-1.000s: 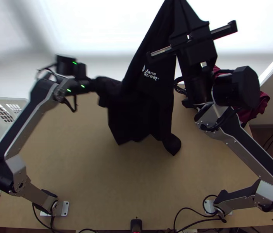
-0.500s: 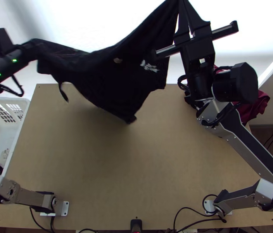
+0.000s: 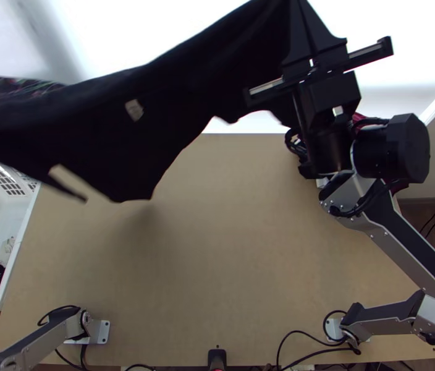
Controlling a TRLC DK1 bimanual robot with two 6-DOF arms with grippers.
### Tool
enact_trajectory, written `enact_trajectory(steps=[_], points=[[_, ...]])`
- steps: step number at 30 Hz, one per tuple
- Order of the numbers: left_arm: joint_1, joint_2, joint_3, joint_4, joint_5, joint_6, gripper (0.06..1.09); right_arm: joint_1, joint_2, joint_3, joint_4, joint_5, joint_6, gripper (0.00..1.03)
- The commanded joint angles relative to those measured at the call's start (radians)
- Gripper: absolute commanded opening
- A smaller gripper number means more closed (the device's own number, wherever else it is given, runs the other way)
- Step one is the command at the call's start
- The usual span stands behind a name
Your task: Fold the t-shirt
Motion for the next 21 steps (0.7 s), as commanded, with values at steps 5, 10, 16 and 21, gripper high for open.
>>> enact_trajectory(steps=[5, 10, 16, 21], points=[[0.024, -0.154, -0.106, 0.015, -0.001, 0.064, 0.1, 0.119, -0.077, -0.079, -0.001, 0.036, -0.024, 0.03], [0.021, -0.235, -0.213, -0.015, 0.002, 0.039, 0.1, 0.2, -0.142, -0.217, -0.006, 0.091, 0.0, 0.03], [0.014, -0.272, -0.428, -0.008, 0.011, 0.036, 0.1, 0.215, -0.235, -0.405, -0.006, 0.154, 0.057, 0.03], [-0.04, -0.254, -0.651, 0.13, 0.014, 0.025, 0.1, 0.168, -0.302, -0.52, 0.005, 0.16, 0.077, 0.03]])
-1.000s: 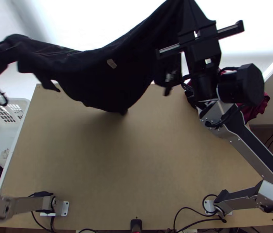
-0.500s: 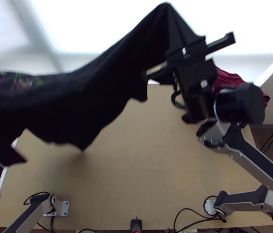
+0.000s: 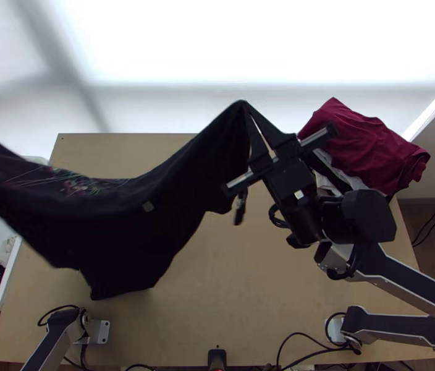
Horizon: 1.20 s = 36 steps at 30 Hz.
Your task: Fold the t-shirt
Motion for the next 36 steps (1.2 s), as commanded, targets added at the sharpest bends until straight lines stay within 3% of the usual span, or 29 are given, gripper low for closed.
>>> enact_trajectory(steps=[1, 7, 13, 19, 27, 29, 31, 33, 36], points=[[-0.049, 0.025, -0.132, 0.098, 0.009, -0.014, 0.1, -0.042, -0.074, -0.057, 0.023, 0.015, 0.028, 0.03], [-0.189, 0.193, -0.293, 0.271, -0.028, -0.053, 0.1, -0.145, -0.11, -0.123, 0.014, 0.013, 0.066, 0.03], [-0.293, 0.454, -0.284, 0.423, -0.048, -0.053, 0.1, -0.299, -0.097, -0.167, 0.013, -0.019, 0.16, 0.03], [-0.357, 0.759, -0.107, 0.449, -0.048, -0.051, 0.1, -0.393, -0.034, -0.227, 0.026, -0.036, 0.24, 0.03], [-0.423, 1.099, 0.178, 0.448, -0.048, -0.065, 0.12, -0.398, 0.041, -0.233, 0.048, -0.037, 0.267, 0.03], [-0.425, 1.172, 0.264, 0.438, -0.048, -0.065, 0.36, -0.393, 0.054, -0.227, 0.048, -0.037, 0.267, 0.03], [-0.428, 1.264, 0.39, 0.369, -0.045, -0.065, 0.51, -0.393, 0.066, -0.222, 0.053, -0.037, 0.267, 0.03], [-0.434, 1.332, 0.485, 0.319, -0.041, -0.067, 0.77, -0.393, 0.081, -0.215, 0.053, -0.037, 0.267, 0.03], [-0.44, 1.41, 0.603, 0.247, -0.041, -0.087, 0.98, -0.395, 0.114, -0.201, 0.054, -0.037, 0.281, 0.03]])
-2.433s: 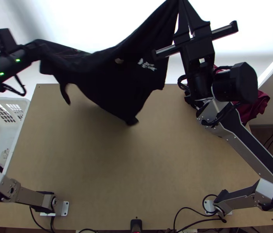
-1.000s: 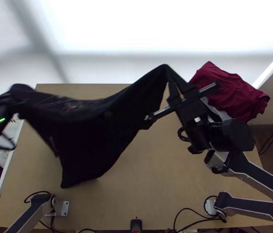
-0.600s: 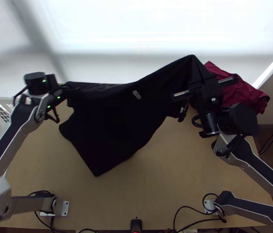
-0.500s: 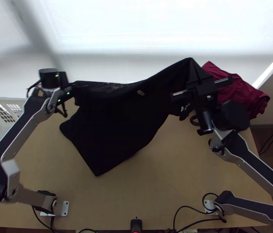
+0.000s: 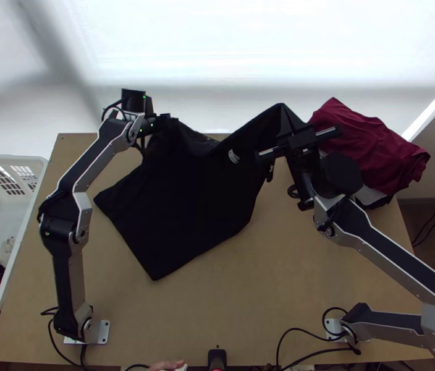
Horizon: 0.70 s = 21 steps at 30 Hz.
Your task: Fold the t-shirt
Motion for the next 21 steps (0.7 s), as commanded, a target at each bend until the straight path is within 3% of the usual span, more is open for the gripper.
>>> enact_trajectory(steps=[1, 5, 6, 11, 13, 17, 21], points=[[-0.013, 0.076, 0.13, -0.06, -0.003, -0.04, 1.01, 0.0, 0.046, 0.037, 0.032, -0.002, 0.031, 0.03], [0.012, 0.037, 0.138, -0.087, 0.053, -0.074, 1.02, -0.009, 0.096, 0.062, 0.034, -0.002, 0.041, 0.03], [0.024, 0.013, 0.138, -0.129, 0.104, -0.075, 1.02, -0.011, 0.105, 0.068, 0.034, -0.002, 0.041, 0.03], [0.067, -0.096, 0.133, -0.48, 0.228, -0.049, 1.02, -0.012, 0.14, 0.094, 0.032, 0.0, 0.041, 0.03], [0.075, -0.122, 0.127, -0.652, 0.218, -0.023, 1.02, -0.012, 0.151, 0.1, 0.034, 0.0, 0.049, 0.03], [0.027, -0.197, 0.063, -0.925, -0.002, 0.098, 1.02, -0.011, 0.169, 0.103, 0.032, 0.0, 0.069, 0.03], [-0.065, -0.414, -0.229, -0.919, -0.011, 0.198, 1.02, -0.011, 0.178, 0.105, 0.032, 0.0, 0.075, 0.03]])
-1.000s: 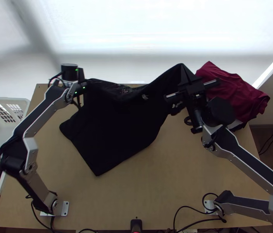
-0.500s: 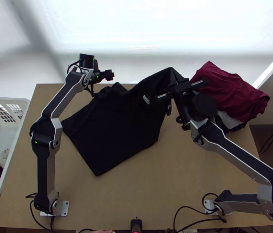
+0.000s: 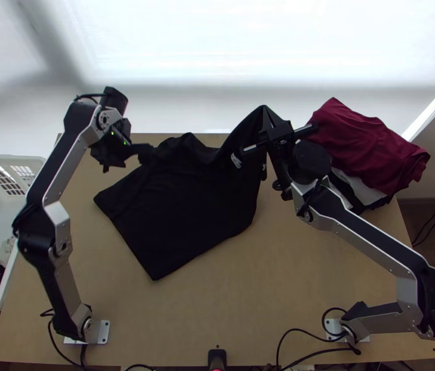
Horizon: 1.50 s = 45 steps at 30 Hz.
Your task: Fold the t-shirt
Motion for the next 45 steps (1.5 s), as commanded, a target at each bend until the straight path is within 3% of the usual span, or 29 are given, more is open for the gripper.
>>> enact_trajectory(steps=[1, 5, 9, 23, 41, 42, 43, 45], points=[[-0.098, -0.183, -0.236, -0.014, -0.01, 0.1, 1.02, -0.004, 0.018, 0.033, 0.024, 0.0, 0.027, 0.03], [-0.218, -0.289, -0.462, 0.0, -0.018, 0.094, 0.97, -0.006, 0.021, 0.041, 0.024, 0.0, 0.025, 0.03], [-0.352, -0.373, -0.68, 0.083, -0.171, 0.08, 0.97, -0.015, 0.024, 0.048, 0.024, 0.0, 0.025, 0.03], [-0.73, -0.414, -0.977, 0.19, -0.36, -0.006, 0.94, -0.019, 0.035, 0.053, 0.026, 0.0, 0.025, 0.03], [-0.824, -0.269, -1.097, 0.345, -0.381, -0.013, 0.94, -0.025, 0.049, 0.085, 0.026, 0.0, 0.019, 0.03], [-0.824, -0.263, -1.095, 0.355, -0.38, -0.013, 0.92, -0.027, 0.049, 0.085, 0.026, -0.002, 0.019, 0.03], [-0.824, -0.263, -1.095, 0.365, -0.381, -0.013, 0.84, -0.025, 0.049, 0.085, 0.026, 0.0, 0.019, 0.03], [-0.815, -0.264, -1.092, 0.408, -0.381, -0.013, 0.58, -0.025, 0.049, 0.084, 0.026, 0.0, 0.019, 0.03]])
